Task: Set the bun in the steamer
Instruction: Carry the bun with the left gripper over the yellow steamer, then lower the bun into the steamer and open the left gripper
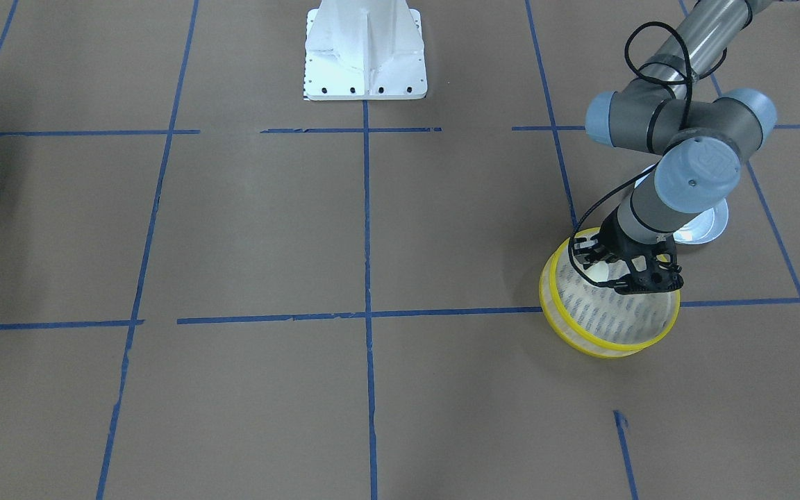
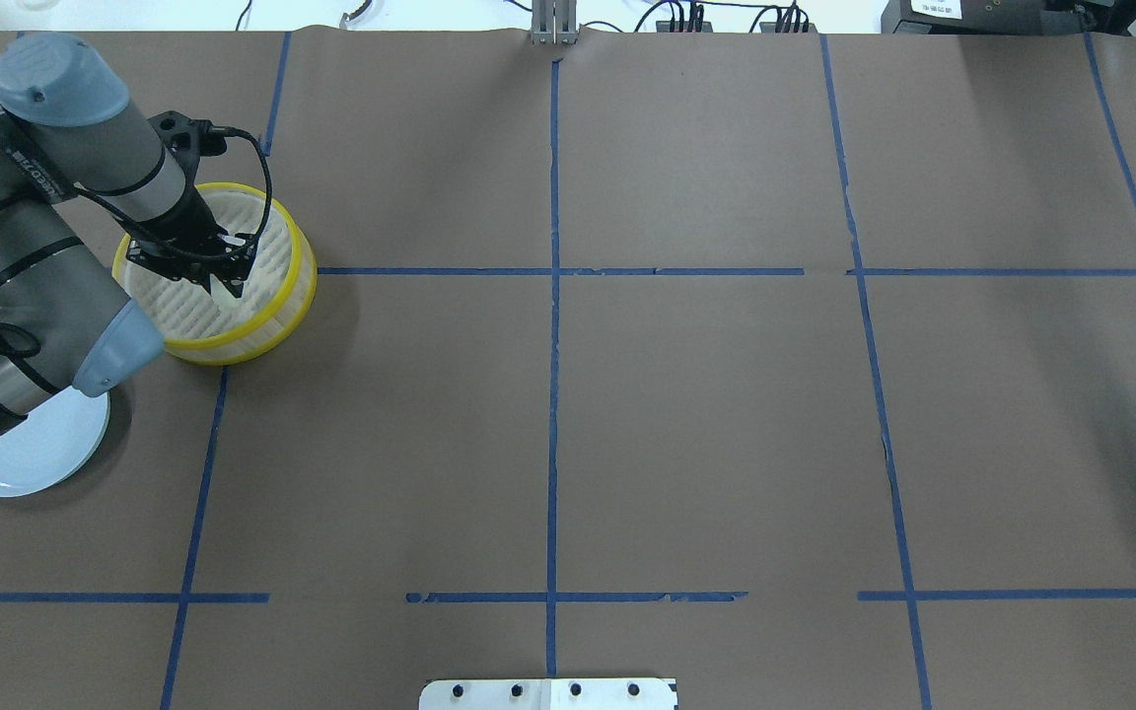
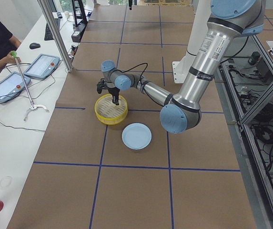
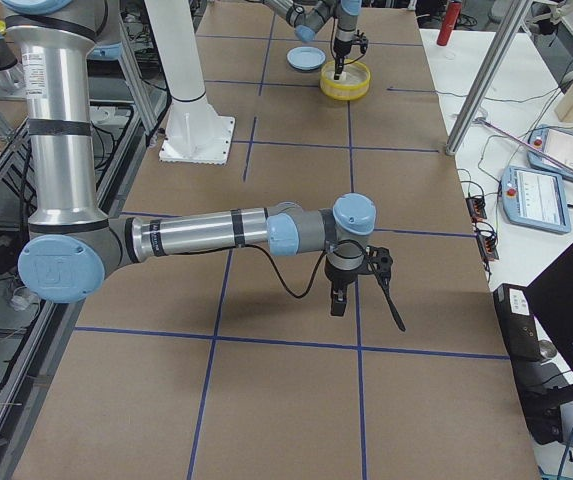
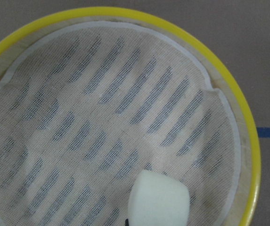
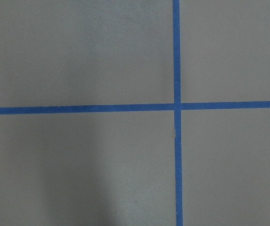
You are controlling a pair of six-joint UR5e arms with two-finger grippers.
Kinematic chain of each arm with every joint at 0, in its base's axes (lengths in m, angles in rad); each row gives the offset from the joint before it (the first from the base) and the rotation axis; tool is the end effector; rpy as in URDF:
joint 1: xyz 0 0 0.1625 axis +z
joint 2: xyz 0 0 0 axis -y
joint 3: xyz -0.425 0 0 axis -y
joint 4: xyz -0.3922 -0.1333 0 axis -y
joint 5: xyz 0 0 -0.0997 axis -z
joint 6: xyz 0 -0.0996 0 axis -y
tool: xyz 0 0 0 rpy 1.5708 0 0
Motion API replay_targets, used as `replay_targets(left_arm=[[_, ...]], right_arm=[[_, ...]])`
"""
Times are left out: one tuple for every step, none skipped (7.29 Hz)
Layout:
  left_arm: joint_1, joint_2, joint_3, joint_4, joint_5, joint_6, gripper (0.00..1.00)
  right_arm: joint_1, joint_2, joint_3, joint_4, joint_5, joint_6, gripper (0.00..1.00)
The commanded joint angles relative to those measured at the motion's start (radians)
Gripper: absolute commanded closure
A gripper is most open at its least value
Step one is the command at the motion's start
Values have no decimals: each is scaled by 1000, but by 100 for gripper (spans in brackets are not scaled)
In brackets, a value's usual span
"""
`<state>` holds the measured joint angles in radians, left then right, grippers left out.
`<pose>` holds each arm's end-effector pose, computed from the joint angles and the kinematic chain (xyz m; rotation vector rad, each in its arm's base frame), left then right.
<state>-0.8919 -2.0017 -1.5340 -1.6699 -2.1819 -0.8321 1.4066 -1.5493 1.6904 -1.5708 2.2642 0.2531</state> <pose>0.3590 -0.5662 0.4227 -0.0626 0.7624 0.0050 -0.0142 -0.5115 0.5941 -0.0109 -0.7052 0.0363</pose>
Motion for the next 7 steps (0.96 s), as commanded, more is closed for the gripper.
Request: replay_targets(left_arm=[[-1,1,17,-5,25,4,70],[-1,1,23,-5,25,4,70],[-1,1,23,-5,25,4,63],[-2,1,23,-5,25,4,27],[-2,1,23,-4,25,2,4],[-4,1,22,-4,25,2,0],[-4,1,18,-4,25,2,0]], right_arm=[[0,0,0,0,0,0,0],[0,0,0,0,0,0,0],[0,0,0,0,0,0,0],[0,0,0,0,0,0,0],[0,0,0,0,0,0,0],[0,0,0,0,0,0,0],[0,0,0,0,0,0,0]])
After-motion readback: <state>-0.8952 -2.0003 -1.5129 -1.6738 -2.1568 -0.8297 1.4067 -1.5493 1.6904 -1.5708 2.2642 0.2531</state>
